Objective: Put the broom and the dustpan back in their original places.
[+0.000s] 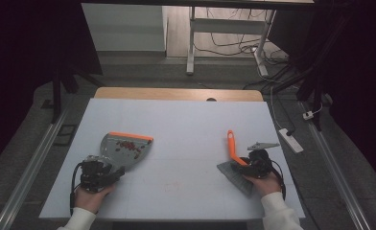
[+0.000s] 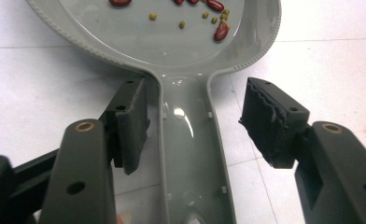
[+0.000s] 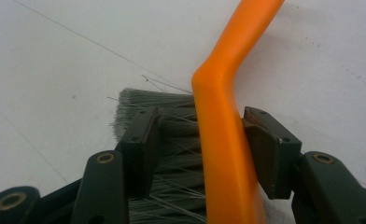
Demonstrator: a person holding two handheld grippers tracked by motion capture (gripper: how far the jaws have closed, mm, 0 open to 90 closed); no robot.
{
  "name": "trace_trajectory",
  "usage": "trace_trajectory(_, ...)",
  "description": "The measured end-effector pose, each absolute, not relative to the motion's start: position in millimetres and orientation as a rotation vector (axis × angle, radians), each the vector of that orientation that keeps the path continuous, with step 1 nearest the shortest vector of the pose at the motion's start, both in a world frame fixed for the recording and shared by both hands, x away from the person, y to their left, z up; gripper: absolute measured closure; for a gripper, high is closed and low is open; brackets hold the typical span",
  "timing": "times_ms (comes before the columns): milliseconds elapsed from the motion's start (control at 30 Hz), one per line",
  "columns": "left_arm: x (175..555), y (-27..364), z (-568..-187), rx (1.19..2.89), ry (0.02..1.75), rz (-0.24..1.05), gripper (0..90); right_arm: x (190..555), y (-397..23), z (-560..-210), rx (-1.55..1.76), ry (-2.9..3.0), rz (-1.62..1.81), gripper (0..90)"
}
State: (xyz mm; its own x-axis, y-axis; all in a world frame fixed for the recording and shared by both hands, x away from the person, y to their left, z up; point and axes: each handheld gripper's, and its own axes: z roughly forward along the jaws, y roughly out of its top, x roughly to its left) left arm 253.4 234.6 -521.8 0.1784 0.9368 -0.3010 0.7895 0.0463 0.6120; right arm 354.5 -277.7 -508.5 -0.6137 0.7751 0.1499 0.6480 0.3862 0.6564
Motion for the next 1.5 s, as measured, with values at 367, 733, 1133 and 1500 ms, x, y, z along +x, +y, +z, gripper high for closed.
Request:
trace_trajectory(367,246.6,238.7,-511.0,1.779,1.544,0.332,40.9,352.3,-277.3,-503.9,1.257,2.405,1.008,46.1)
trace_trajectory(733,251.6,229.5,-506.5,1.899,1.324,0.298,43.1,338.4,-267.2,-493.9,1.092,2.403,1.096,48.4)
trace_trajectory(1133,262.4,218.5,-509.9,2.000,1.183,0.259,43.3,321.4,-254.4,-495.8,0.945,2.449,1.139,48.3)
trace_trajectory(1500,264.9,216.4,-511.6,2.026,1.150,0.235,43.1,313.4,-251.6,-495.8,0.871,2.448,1.179,48.0)
